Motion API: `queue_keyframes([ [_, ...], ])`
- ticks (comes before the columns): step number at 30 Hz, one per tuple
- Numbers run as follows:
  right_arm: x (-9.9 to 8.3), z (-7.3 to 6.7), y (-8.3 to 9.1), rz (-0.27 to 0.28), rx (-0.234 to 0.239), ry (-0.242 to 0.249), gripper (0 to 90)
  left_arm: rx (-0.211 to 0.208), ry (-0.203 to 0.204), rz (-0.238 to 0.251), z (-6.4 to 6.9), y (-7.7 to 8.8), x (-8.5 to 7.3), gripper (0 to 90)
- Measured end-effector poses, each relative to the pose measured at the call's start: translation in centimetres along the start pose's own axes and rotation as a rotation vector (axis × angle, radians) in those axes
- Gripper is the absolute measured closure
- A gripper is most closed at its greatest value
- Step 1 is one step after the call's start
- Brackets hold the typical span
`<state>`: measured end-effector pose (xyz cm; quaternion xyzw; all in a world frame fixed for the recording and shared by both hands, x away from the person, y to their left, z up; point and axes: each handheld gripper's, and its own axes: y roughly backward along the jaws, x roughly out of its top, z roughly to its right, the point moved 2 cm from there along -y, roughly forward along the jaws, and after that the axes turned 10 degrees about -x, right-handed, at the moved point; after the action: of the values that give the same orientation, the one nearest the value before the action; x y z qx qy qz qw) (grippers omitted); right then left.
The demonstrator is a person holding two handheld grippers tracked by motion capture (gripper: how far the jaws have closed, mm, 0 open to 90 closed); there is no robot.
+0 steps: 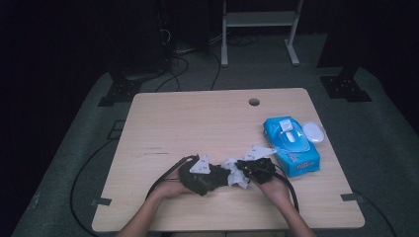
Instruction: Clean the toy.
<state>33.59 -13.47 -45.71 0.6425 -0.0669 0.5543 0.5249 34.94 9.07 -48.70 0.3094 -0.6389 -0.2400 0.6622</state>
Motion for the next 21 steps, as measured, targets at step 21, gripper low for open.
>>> queue_keyframes([
  [21,-2.0,0.7,1.9,-0.007,0.033,-0.032,84.9,0.012,-0.006,-0.002,0.1,0.0,0.1,24.3],
])
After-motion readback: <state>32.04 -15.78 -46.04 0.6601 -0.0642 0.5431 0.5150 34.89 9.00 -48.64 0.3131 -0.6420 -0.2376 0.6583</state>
